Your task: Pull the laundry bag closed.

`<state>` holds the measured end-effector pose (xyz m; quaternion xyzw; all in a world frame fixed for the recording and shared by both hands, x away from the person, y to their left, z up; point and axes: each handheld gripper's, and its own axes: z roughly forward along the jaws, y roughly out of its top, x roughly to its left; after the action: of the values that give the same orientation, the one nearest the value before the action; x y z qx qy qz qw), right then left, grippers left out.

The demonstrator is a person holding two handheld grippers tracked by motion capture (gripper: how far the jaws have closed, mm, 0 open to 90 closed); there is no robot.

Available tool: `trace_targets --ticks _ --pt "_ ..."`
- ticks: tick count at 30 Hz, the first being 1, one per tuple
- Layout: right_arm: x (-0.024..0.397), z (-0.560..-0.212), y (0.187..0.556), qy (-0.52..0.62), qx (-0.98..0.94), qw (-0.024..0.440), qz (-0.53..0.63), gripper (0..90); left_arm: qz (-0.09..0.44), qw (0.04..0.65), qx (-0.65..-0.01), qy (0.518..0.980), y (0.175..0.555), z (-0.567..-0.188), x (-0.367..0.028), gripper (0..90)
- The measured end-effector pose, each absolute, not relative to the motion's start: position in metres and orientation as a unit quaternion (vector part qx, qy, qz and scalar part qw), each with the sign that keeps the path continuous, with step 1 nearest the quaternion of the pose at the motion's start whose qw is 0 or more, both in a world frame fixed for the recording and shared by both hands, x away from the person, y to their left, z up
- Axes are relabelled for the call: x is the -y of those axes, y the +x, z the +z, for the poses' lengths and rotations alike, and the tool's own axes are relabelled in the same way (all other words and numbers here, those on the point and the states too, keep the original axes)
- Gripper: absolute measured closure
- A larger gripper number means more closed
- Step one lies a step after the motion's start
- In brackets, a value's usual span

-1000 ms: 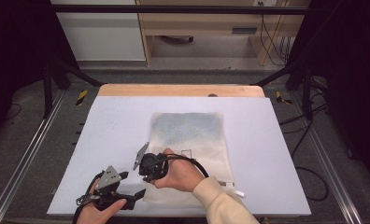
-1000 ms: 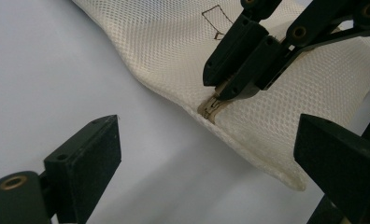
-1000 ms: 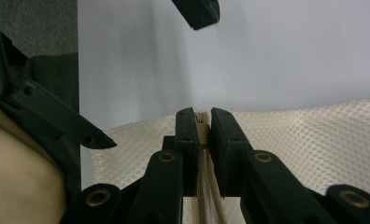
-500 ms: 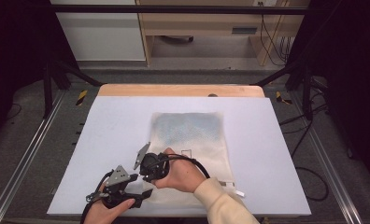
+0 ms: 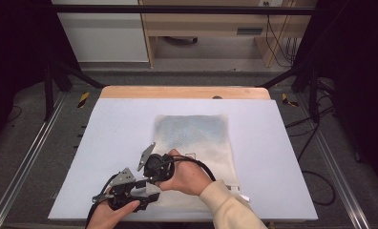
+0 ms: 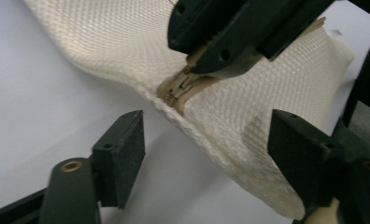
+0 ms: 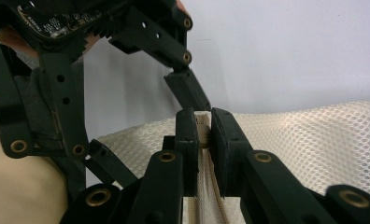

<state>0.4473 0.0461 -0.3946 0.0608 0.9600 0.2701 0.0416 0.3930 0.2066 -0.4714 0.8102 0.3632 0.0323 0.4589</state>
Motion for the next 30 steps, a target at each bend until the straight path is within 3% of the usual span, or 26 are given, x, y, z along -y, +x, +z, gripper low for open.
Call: trace_targets --ticks 14,30 --pt "-0.048 -0.396 0.447 0.065 -0.96 0.042 0.268 82.0 -0.027 0.48 -0.356 0.801 0.406 -0.478 -0.203 35.0" --pt "-0.048 -0.397 0.448 0.066 -0.959 0.042 0.271 81.9 -0.076 0.501 -0.377 0.775 0.42 -0.486 -0.207 52.5"
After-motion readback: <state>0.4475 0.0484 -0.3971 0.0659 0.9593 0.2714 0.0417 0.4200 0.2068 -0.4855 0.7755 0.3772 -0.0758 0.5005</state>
